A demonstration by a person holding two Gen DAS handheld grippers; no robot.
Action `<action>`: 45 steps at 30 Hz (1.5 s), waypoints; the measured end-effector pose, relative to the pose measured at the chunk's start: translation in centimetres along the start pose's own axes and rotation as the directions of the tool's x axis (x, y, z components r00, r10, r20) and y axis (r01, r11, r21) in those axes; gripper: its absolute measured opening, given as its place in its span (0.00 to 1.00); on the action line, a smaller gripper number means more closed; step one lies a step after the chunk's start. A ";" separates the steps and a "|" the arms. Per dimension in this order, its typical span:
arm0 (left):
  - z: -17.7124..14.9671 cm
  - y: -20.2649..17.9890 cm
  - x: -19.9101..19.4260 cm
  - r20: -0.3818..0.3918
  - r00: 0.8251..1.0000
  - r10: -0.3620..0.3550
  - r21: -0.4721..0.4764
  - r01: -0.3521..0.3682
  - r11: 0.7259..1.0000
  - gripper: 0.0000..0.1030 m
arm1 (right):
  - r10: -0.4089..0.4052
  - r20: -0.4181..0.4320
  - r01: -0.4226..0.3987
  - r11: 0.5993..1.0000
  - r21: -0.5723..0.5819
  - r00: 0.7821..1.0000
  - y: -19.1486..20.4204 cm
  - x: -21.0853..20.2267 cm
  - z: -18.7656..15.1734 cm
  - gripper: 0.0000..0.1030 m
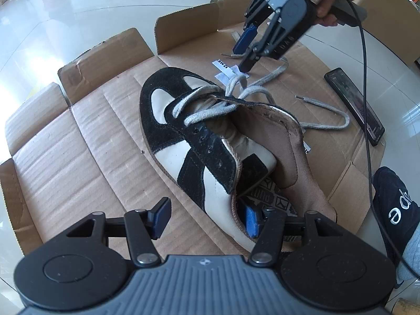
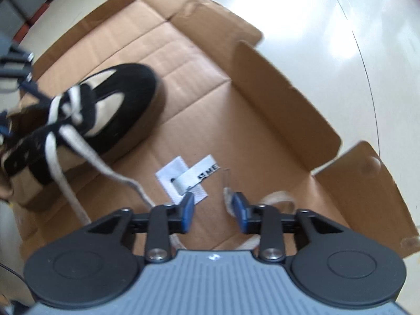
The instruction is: Lace up shoes with both hands
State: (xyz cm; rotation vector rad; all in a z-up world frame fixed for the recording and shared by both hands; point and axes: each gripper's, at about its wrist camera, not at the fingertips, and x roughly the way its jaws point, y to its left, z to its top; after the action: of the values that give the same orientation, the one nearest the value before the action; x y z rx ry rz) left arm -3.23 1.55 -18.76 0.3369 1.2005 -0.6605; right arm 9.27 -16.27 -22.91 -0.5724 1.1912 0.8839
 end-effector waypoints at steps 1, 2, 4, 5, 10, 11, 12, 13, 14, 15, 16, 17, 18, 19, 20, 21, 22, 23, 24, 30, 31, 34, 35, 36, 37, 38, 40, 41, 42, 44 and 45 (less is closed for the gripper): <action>0.0 0.0 0.0 -0.001 1.000 0.002 0.001 -0.002 1.000 0.57 | -0.009 0.008 0.009 1.000 0.002 1.000 -0.1 -0.1 -0.2 0.18; 0.0 -0.1 0.0 -0.003 1.000 0.002 0.002 -0.002 1.000 0.57 | -0.018 0.016 0.018 1.000 0.003 1.000 -0.1 -0.2 -0.3 0.18; -0.1 -0.3 0.1 -0.008 1.000 0.002 0.008 -0.002 1.000 0.57 | -0.012 0.026 0.012 1.000 0.004 1.000 -0.4 -0.6 -0.8 0.17; -0.1 -0.3 0.2 -0.010 1.000 0.001 0.010 -0.001 1.000 0.57 | -0.015 0.029 0.015 1.000 -0.008 0.999 -0.3 -0.4 -0.4 0.17; -0.1 -0.3 0.3 -0.006 1.000 0.005 0.004 -0.005 1.000 0.57 | -0.016 0.060 0.016 1.000 -0.007 0.998 -1.0 -1.5 -1.5 0.16; 0.0 -0.3 0.3 -0.003 1.000 0.007 0.004 -0.007 1.000 0.57 | -0.018 0.071 0.018 1.000 0.004 0.997 -1.1 -1.6 -1.7 0.16; 0.1 -0.3 0.3 0.000 1.000 0.008 0.003 -0.008 1.000 0.57 | -0.025 0.084 0.023 1.000 0.019 0.996 -1.0 -1.5 -1.8 0.17; 0.1 -0.3 0.3 0.003 1.000 0.008 0.002 -0.008 1.000 0.57 | -0.037 0.095 0.034 0.999 0.031 0.995 -0.9 -1.5 -1.9 0.14; 0.1 -0.4 0.3 0.003 1.000 0.006 0.002 -0.006 1.000 0.57 | -0.047 0.102 0.043 0.998 0.038 0.994 -1.0 -1.9 -2.3 0.09; 0.1 -0.4 0.3 0.003 1.000 0.005 0.003 -0.005 1.000 0.57 | -0.054 0.114 0.048 0.997 0.056 0.992 -0.9 -1.9 -2.4 0.02; 0.1 -0.5 0.3 0.006 1.000 0.007 0.005 -0.008 1.000 0.57 | -0.055 0.119 0.046 0.996 0.073 0.991 -0.9 -1.8 -2.4 0.01; 0.1 -0.5 0.3 0.008 1.000 0.007 0.007 -0.007 1.000 0.56 | -0.063 0.118 0.054 0.996 0.074 0.991 -0.7 -1.8 -2.3 0.01; 0.0 -0.6 0.2 0.009 1.000 0.006 0.009 -0.006 1.000 0.55 | -0.071 0.111 0.064 0.996 0.069 0.991 -0.5 -1.8 -2.2 0.00; 0.0 -0.6 0.1 0.009 1.000 0.005 0.011 -0.005 1.000 0.55 | -0.074 0.105 0.067 0.996 0.065 0.992 -0.5 -1.8 -2.1 0.00; 0.0 -0.6 0.0 0.008 1.000 0.003 0.013 -0.004 1.000 0.55 | -0.073 0.091 0.068 0.996 0.052 0.993 -0.4 -1.8 -1.9 0.00; 0.0 -0.6 -0.1 0.008 1.000 0.003 0.015 -0.003 1.000 0.55 | -0.068 0.078 0.066 0.998 0.024 0.995 -0.2 -2.1 -1.5 0.00; -0.1 -0.7 -0.2 0.010 1.000 0.005 0.015 -0.005 1.000 0.55 | -0.065 0.072 0.065 0.998 0.005 0.995 0.0 -2.5 -1.2 0.00; -0.1 -0.7 -0.4 0.012 1.000 0.005 0.014 -0.005 1.000 0.55 | -0.059 0.060 0.061 0.998 -0.033 0.996 0.5 -3.6 -0.6 0.00; -0.2 -0.7 -0.6 0.014 1.000 0.003 0.009 -0.003 1.000 0.55 | -0.059 0.056 0.062 0.997 -0.054 0.997 0.8 -4.3 -0.3 0.00; -0.3 -0.9 -2.2 0.049 0.999 -0.008 -0.027 0.009 1.000 0.55 | -0.093 -0.012 0.088 0.967 -0.239 0.996 3.0 -13.1 2.7 0.00; -0.3 -1.0 -2.6 0.058 0.998 -0.007 -0.030 0.009 0.999 0.55 | -0.105 -0.020 0.096 0.961 -0.259 0.994 3.2 -14.5 3.0 0.00; -0.3 -1.3 -4.0 0.086 0.996 -0.003 -0.029 0.006 1.000 0.55 | -0.161 -0.064 0.132 0.936 -0.327 0.985 4.4 -21.4 4.1 0.00; -0.3 -1.3 -4.2 0.091 0.996 -0.001 -0.028 0.003 1.000 0.55 | -0.173 -0.073 0.139 0.930 -0.339 0.982 4.7 -22.5 4.1 0.00; -0.2 -1.4 -4.8 0.098 0.995 0.007 -0.026 -0.005 1.000 0.55 | -0.197 -0.091 0.151 0.920 -0.362 0.976 5.2 -24.6 4.2 0.00; -0.2 -1.5 -5.2 0.101 0.995 0.014 -0.023 -0.011 1.000 0.55 | -0.211 -0.103 0.157 0.912 -0.380 0.972 5.7 -26.0 4.3 0.00; -0.2 -1.5 -5.5 0.103 0.995 0.021 -0.019 -0.019 1.000 0.55 | -0.232 -0.128 0.162 0.898 -0.410 0.964 6.5 -28.4 4.3 0.00; -0.2 -1.8 -6.6 0.106 0.993 0.050 -0.001 -0.050 0.999 0.55 | -0.252 -0.154 0.161 0.882 -0.443 0.955 7.5 -30.6 4.2 0.00; -0.2 -1.9 -7.0 0.106 0.992 0.064 0.008 -0.065 0.998 0.55 | -0.266 -0.172 0.161 0.873 -0.460 0.948 8.2 -32.0 4.1 0.00; -0.3 -2.1 -7.4 0.105 0.991 0.078 0.016 -0.080 0.997 0.55 | -0.281 -0.184 0.164 0.863 -0.478 0.942 8.9 -33.4 4.1 0.00; -0.4 -2.3 -8.1 0.104 0.990 0.097 0.027 -0.101 0.995 0.55 | -0.306 -0.198 0.172 0.847 -0.503 0.931 9.8 -35.7 3.7 0.00; -0.4 -2.5 -8.4 0.103 0.989 0.104 0.032 -0.108 0.994 0.55 | -0.316 -0.200 0.176 0.840 -0.513 0.928 10.3 -36.6 3.5 0.00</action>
State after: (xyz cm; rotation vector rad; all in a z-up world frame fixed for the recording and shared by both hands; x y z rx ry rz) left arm -6.86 2.36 -10.83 0.3917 1.0677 -0.6014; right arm -1.46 -18.10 13.68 -1.2740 1.1054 0.8998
